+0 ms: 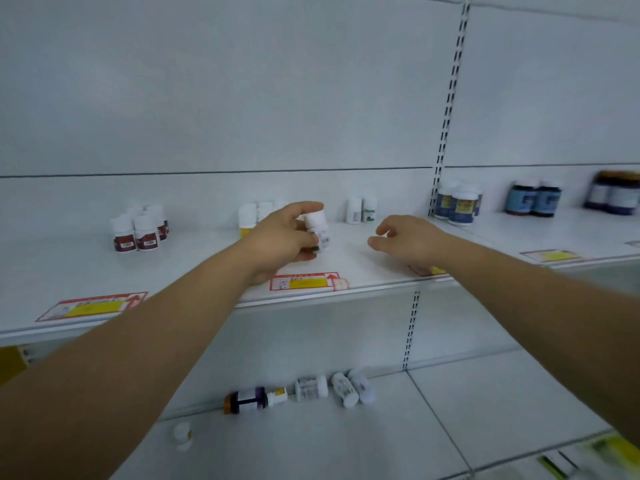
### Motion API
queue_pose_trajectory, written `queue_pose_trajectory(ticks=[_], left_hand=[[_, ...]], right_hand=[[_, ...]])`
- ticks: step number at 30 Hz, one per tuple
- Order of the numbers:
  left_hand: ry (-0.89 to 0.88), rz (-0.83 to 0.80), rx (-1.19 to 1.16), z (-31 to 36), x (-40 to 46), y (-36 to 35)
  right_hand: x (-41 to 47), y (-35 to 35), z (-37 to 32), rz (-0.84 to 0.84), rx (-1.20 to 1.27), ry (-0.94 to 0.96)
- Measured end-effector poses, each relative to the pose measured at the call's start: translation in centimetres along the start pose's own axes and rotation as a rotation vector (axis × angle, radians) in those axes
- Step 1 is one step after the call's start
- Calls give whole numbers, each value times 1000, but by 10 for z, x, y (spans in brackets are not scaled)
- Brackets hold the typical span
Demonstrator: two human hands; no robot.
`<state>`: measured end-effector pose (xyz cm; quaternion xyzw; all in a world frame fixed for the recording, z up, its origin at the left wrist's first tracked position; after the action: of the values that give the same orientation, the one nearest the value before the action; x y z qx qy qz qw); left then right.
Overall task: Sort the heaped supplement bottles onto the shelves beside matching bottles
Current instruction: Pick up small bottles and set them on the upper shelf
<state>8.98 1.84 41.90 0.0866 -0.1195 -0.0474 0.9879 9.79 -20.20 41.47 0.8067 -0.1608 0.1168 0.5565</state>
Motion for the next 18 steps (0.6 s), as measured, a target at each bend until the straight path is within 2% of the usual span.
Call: queue_pose_trajectory(ticks=[3,8,13,18], left_hand=[[-34,-12,137,8,15,-31],[-114,25,512,16,47,-89],[-87,105,615,8,79,-128],[-82,228,737,-3,102,-132]], right_hand=[[7,10,36,-7,-2,-25],[42,14,89,-79,-14,-3],[72,10,110,-244,-136,126],[88,-10,111,-309,-217,176]])
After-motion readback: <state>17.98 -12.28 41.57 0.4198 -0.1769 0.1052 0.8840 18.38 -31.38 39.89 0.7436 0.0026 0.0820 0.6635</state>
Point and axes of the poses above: each hand's wrist, its own x-axis towards the middle knuckle, its own y-axis out of the back of the hand, z = x × y, the point moved 1 cm from there along x, towards the middle knuckle, and after that the axes turned 13 degrees about z, right-handed, at the moved point
